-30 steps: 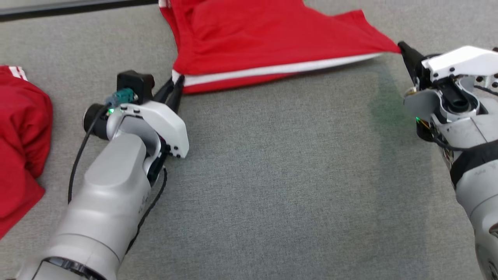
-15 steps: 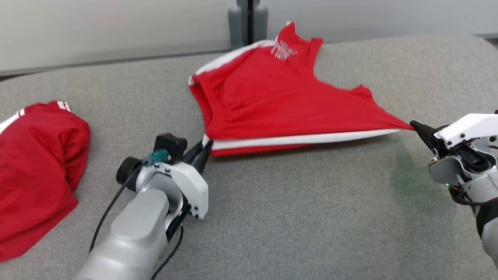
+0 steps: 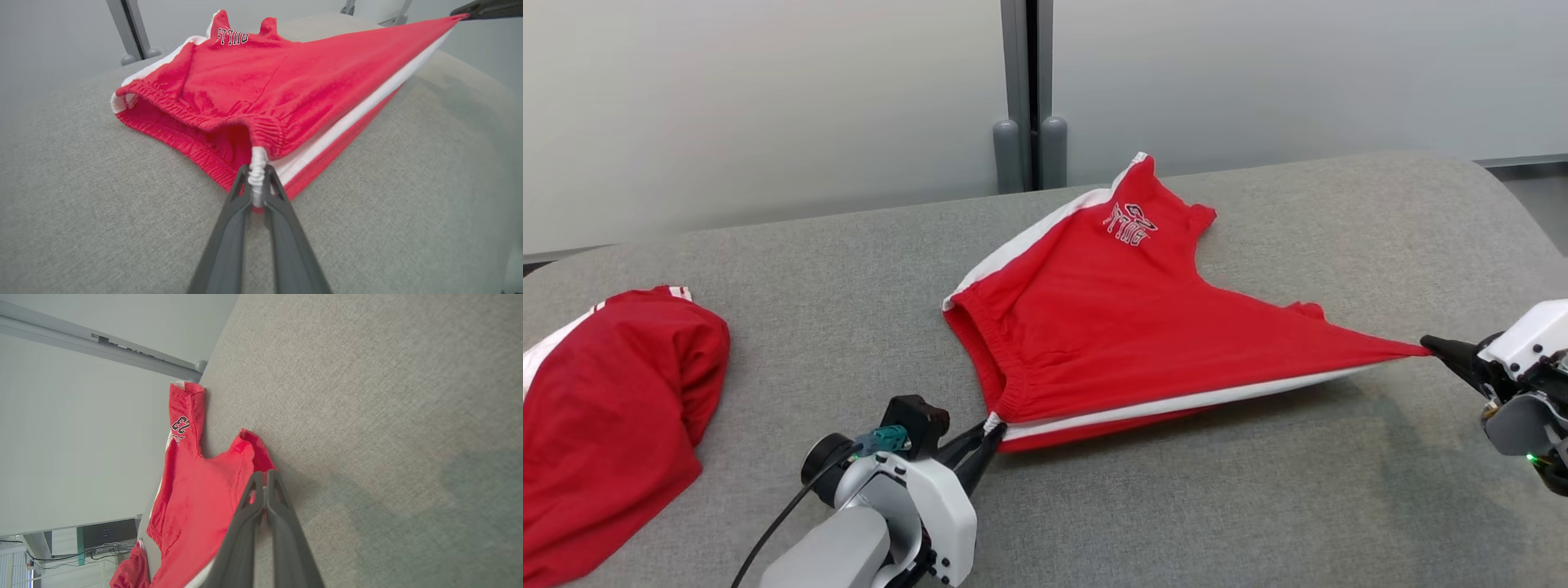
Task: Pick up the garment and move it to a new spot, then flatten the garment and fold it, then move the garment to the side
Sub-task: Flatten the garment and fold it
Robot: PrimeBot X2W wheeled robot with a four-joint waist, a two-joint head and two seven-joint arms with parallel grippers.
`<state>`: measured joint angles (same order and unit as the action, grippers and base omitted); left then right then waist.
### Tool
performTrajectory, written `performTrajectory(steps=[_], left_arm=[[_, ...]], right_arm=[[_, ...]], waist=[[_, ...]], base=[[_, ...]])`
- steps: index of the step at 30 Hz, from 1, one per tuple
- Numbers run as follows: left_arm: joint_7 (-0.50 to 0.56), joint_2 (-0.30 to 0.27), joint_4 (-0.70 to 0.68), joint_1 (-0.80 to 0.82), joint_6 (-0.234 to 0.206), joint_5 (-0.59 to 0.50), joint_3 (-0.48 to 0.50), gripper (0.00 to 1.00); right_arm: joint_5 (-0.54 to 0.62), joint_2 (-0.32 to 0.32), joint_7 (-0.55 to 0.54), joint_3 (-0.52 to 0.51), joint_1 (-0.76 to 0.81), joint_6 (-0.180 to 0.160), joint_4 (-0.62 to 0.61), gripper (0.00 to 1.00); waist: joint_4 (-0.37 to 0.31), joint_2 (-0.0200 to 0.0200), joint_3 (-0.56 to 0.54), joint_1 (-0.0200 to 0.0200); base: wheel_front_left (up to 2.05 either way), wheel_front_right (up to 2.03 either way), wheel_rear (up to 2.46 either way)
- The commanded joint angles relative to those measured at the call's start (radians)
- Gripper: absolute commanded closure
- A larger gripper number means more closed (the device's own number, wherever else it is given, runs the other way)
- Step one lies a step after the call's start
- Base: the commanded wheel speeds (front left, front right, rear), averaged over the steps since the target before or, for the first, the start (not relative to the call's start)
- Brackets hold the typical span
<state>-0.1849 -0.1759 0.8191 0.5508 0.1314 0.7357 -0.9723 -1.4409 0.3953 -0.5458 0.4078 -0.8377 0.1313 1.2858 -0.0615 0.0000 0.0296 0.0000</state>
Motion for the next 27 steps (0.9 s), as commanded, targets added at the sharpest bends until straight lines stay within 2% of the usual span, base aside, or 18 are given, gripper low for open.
performTrajectory(steps=[1, 7, 14, 21, 27], left_arm=[[0.007, -0.035, -0.013, -0.023, -0.002, 0.008, -0.005, 1.00], [0.049, -0.069, -0.123, -0.088, -0.005, 0.018, -0.040, 1.00], [0.088, -0.105, -0.267, -0.120, -0.052, 0.029, -0.038, 1.00], [0.094, -0.127, -0.348, -0.077, -0.094, 0.036, -0.001, 1.00], [0.101, -0.121, -0.386, -0.019, -0.109, 0.040, 0.024, 1.00]], right_arm=[[0.008, 0.033, -0.006, 0.005, 0.021, -0.001, 0.004, 1.00], [0.024, 0.072, -0.052, 0.021, 0.050, -0.001, -0.022, 1.00], [0.041, 0.103, -0.047, 0.028, 0.041, -0.001, -0.062, 1.00], [0.062, 0.092, -0.022, 0.028, -0.035, -0.001, -0.058, 1.00], [0.091, 0.061, -0.016, 0.037, -0.156, -0.001, -0.039, 1.00]], waist=[[-0.008, 0.0000, -0.010, 0.0000], [-0.026, 0.0000, -0.031, 0.0000], [-0.027, 0.0000, -0.017, 0.0000], [-0.005, 0.0000, 0.017, 0.0000], [0.032, 0.0000, 0.063, 0.0000]], base=[[0.00, 0.00, 0.00], [0.00, 0.00, 0.00], [0.00, 0.00, 0.00], [0.00, 0.00, 0.00], [0.00, 0.00, 0.00]])
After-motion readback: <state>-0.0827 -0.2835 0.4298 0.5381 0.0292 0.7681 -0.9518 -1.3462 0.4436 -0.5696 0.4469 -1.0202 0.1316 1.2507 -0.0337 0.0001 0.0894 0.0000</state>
